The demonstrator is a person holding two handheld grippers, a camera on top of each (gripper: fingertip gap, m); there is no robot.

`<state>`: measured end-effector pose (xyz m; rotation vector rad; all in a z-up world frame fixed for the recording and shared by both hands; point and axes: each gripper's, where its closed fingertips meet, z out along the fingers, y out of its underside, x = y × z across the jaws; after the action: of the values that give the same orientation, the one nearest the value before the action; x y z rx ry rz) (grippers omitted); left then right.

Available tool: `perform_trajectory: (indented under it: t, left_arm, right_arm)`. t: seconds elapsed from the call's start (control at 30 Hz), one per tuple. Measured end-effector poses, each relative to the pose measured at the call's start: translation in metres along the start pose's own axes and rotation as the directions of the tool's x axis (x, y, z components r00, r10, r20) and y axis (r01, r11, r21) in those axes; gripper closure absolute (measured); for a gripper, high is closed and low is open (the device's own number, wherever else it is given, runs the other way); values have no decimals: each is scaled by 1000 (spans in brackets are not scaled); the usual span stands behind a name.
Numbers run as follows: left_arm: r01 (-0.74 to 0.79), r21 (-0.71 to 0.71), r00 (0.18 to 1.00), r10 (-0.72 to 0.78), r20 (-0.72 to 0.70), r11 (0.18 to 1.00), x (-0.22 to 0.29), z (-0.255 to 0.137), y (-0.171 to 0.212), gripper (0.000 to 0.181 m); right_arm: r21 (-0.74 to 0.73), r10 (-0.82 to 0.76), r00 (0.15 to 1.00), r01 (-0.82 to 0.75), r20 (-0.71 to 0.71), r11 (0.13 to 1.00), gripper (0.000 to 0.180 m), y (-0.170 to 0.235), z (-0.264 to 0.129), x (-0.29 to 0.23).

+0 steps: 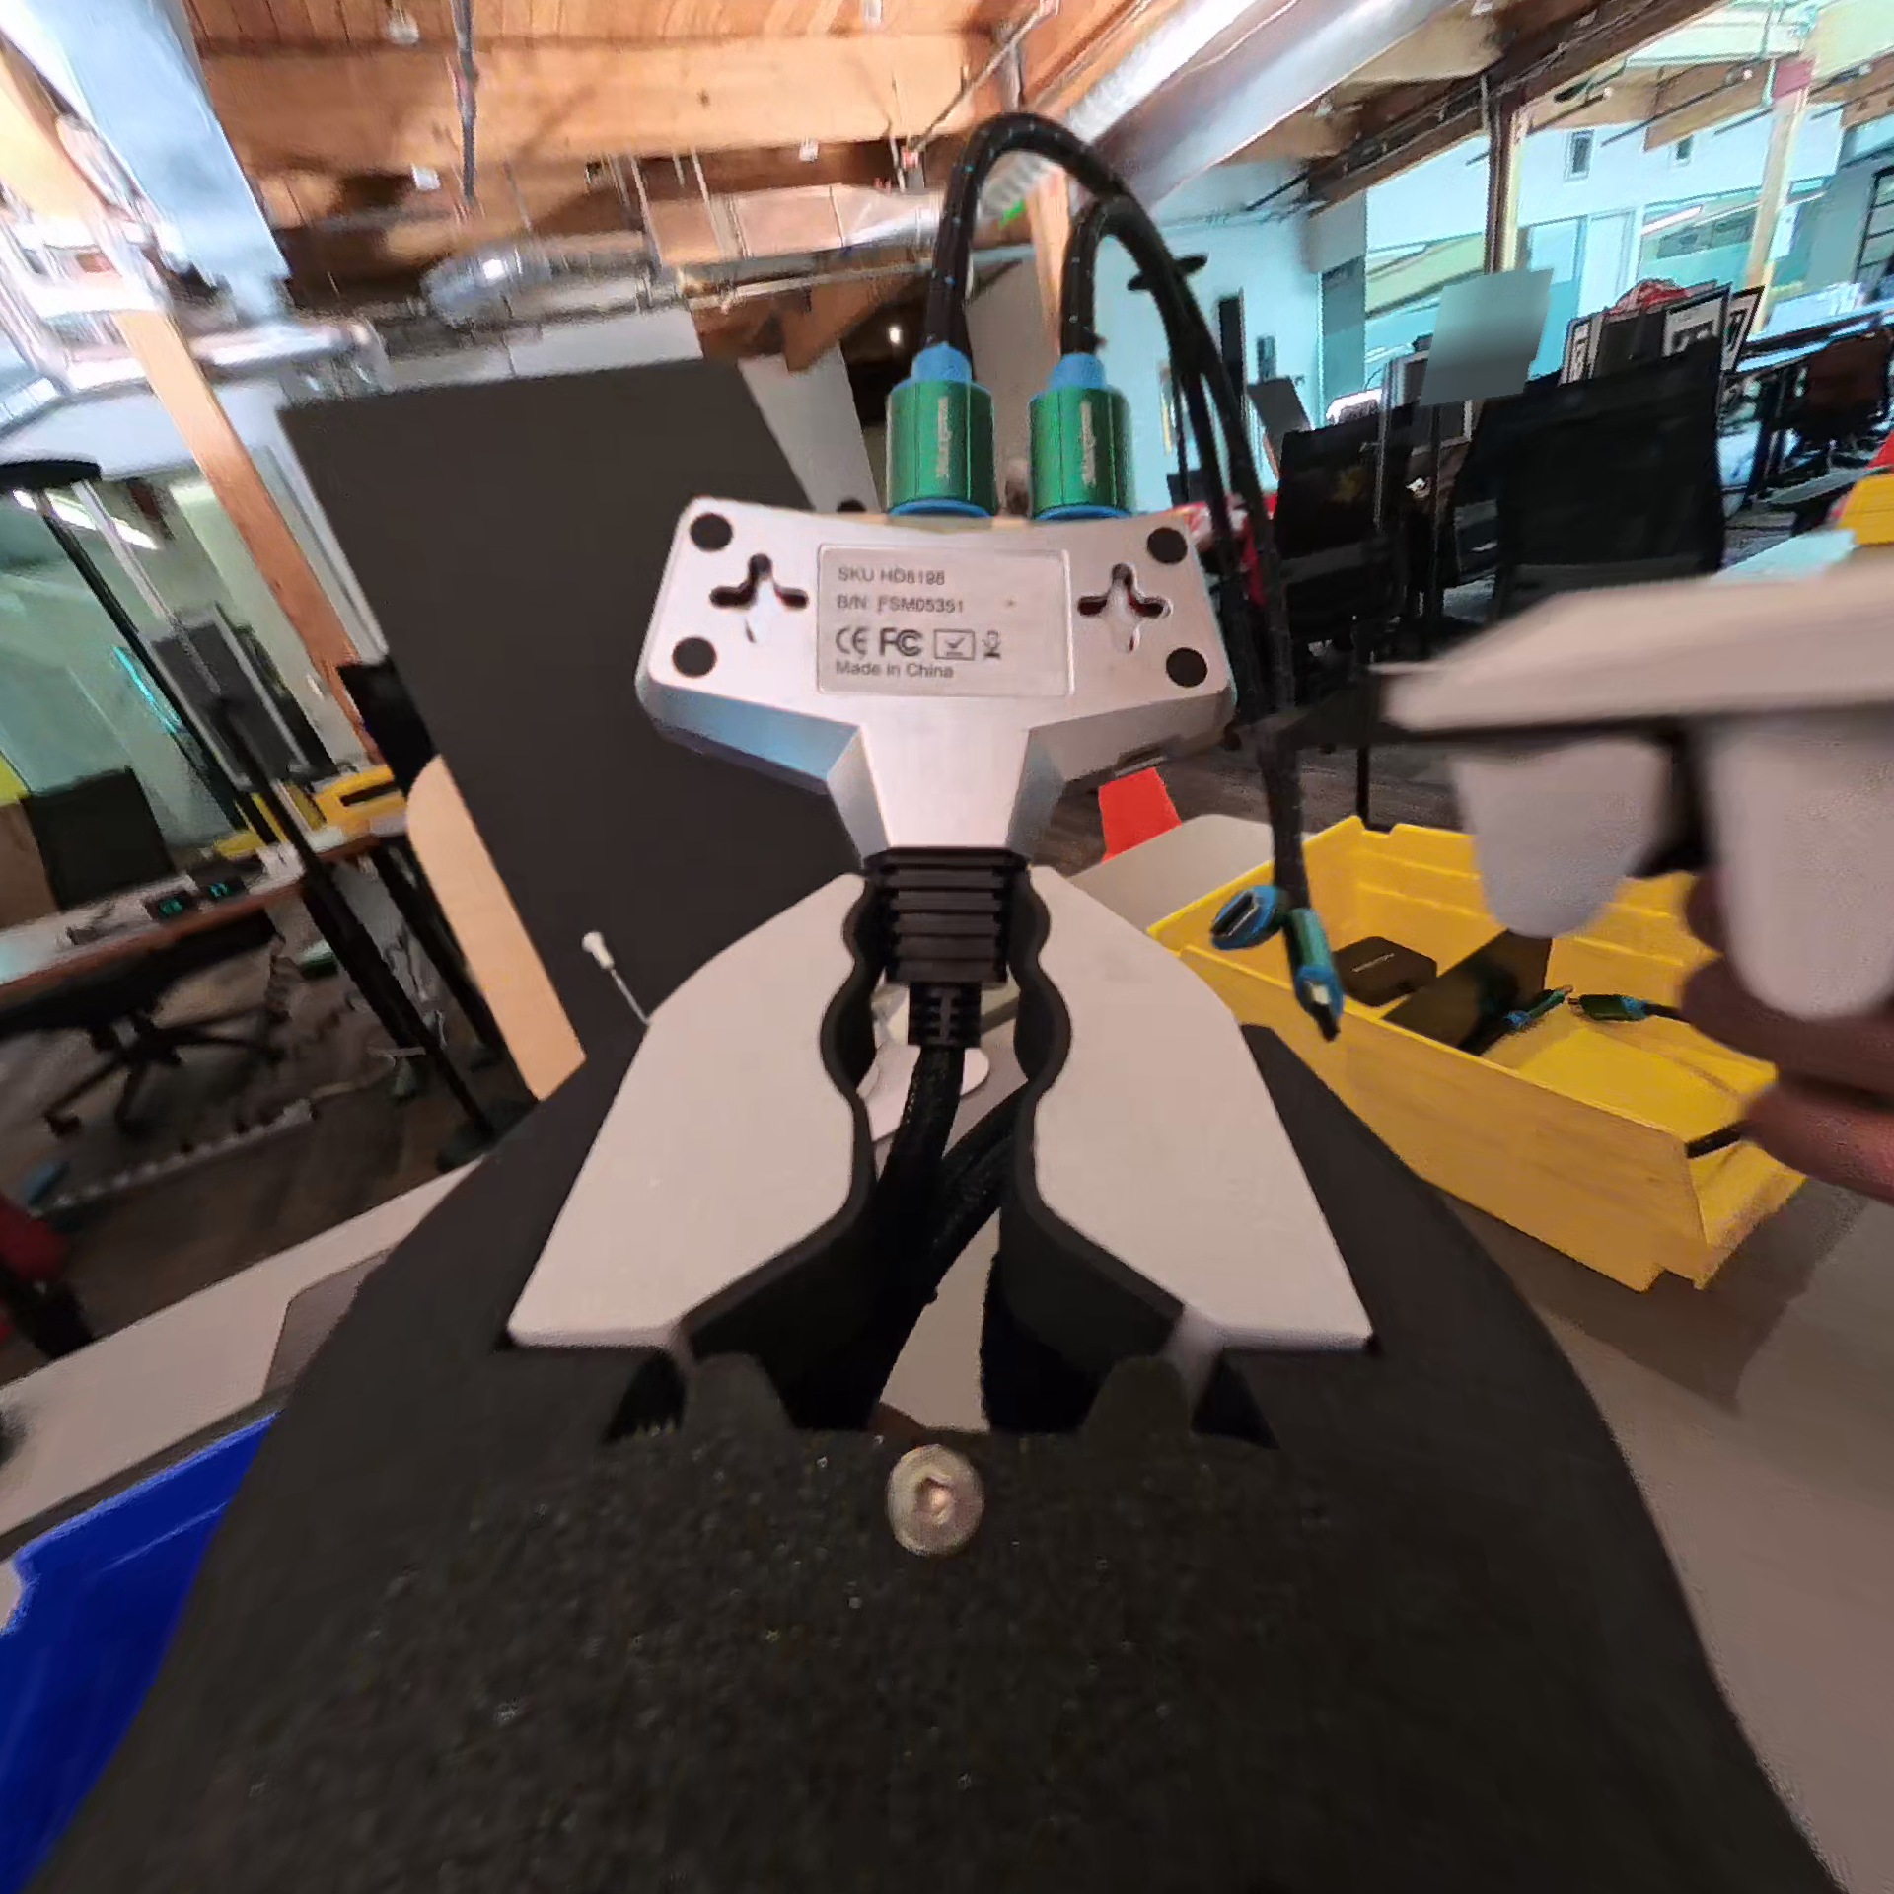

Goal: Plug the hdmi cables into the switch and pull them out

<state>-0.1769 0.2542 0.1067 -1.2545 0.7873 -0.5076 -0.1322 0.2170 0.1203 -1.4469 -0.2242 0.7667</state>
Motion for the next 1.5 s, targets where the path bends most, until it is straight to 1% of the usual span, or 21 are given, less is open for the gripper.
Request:
perform_trajectory:
  t: [0.1,0.17,0.2,0.23,0.27,0.3,0.33,0.4,0.47,0.5,0.57,0.63,0.7,0.77,0.83,0.93,1.03,1.13,1.2,1.3,1.5]
  left_arm:
    - [-37,37,999,37,9,999,27,-2,8,158]
    - [-75,58,997,75,4,995,41,-4,16,157]
    - [-101,57,995,101,4,993,47,-4,22,158]
    - [-118,52,993,118,5,992,51,-3,27,157]
    - [-117,57,993,117,8,991,53,-3,31,158]
    - [-107,68,994,106,6,992,55,-4,35,158]
    - [-97,64,995,97,3,993,57,-3,41,158]
    - [-68,20,998,69,-7,997,59,-1,55,158]
    - [-20,-57,999,18,-37,998,59,0,72,158]
    - [4,-96,999,-9,-50,995,58,-2,79,158]
    - [58,-126,996,-65,-55,990,53,-15,89,160]
    - [136,-141,987,-146,-60,981,48,-33,96,161]
    - [236,-161,967,-247,-56,958,44,-52,104,160]
    - [299,-187,946,-316,-70,936,44,-67,114,157]
    - [288,-218,947,-311,-77,932,45,-78,128,155]
    - [243,-282,952,-284,-116,928,53,-86,151,155]
    - [191,-289,956,-244,-162,938,61,-87,160,155]
    - [109,-253,971,-157,-180,961,63,-87,158,155]
    - [80,-255,976,-127,-176,964,63,-87,162,158]
    - [111,-266,970,-162,-180,958,64,-85,166,159]
    - [105,-266,975,-151,-160,958,67,-84,170,160]
  right_arm:
    - [35,116,990,-119,84,992,119,-6,8,0]
    - [15,173,975,-177,138,984,120,3,10,0]
    - [4,195,963,-199,184,980,121,7,11,-3]
    - [-1,210,949,-216,235,976,126,10,10,-7]
    - [1,224,947,-231,229,973,131,13,10,-3]
    - [4,214,956,-219,200,976,150,18,11,4]
    - [2,188,963,-192,193,981,158,23,11,8]
    - [-26,131,977,-128,171,991,158,35,13,12]
    - [-37,-56,988,62,144,997,158,47,16,14]
    - [-45,-154,978,162,142,986,158,54,19,13]
    - [-90,-358,928,367,101,926,158,71,24,20]
    - [-117,-535,837,546,113,830,159,92,25,23]
    - [-168,-717,686,726,120,666,158,122,26,30]
    - [-203,-822,551,829,145,521,159,155,25,33]
    - [-201,-868,471,876,154,440,159,182,21,31]
    - [-179,-903,399,911,160,371,159,205,16,29]
    - [-182,-917,341,934,206,307,159,216,19,24]
    - [-159,-914,328,942,237,297,159,224,20,16]
    - [-151,-919,305,950,251,274,159,228,20,13]
    - [-148,-921,299,952,249,269,159,229,20,12]
    - [-159,-932,269,959,244,235,159,230,18,13]
